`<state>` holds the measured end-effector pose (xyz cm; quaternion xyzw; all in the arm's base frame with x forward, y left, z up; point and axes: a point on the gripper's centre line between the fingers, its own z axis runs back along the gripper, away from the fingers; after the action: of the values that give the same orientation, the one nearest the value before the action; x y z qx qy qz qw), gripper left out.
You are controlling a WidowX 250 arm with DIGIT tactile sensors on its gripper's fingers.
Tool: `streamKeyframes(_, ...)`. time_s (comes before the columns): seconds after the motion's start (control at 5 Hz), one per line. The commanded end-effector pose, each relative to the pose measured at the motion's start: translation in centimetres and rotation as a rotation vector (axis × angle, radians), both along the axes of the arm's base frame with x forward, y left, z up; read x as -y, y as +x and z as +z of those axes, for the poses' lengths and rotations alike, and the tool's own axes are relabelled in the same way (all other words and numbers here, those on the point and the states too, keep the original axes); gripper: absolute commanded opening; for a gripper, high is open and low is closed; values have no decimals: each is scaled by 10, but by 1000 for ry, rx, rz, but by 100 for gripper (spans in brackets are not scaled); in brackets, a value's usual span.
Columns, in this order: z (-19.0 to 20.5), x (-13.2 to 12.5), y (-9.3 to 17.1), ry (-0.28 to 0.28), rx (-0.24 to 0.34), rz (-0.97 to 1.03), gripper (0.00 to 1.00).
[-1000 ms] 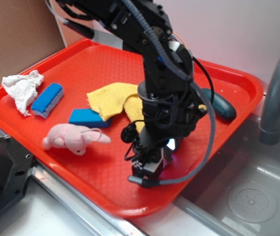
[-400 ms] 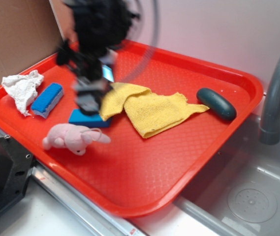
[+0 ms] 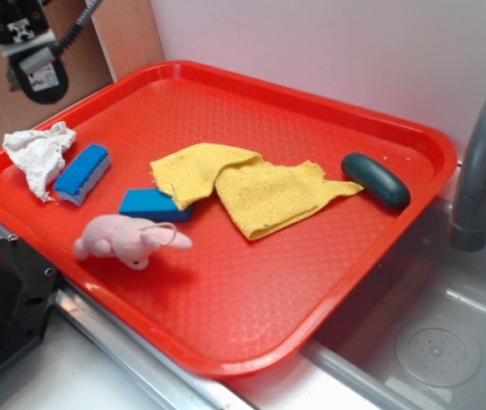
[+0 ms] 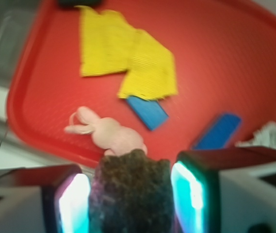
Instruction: Grab the rock.
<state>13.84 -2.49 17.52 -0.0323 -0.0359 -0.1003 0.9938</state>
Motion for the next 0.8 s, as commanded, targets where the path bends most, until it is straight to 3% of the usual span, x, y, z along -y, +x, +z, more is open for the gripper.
streamKeyframes(0.0, -4, -6, 28, 34, -39, 283, 0)
streamKeyframes(0.2, 1, -6, 34, 39, -38, 306, 0)
streamKeyframes(0.6, 9, -3, 17, 5, 18, 307, 0)
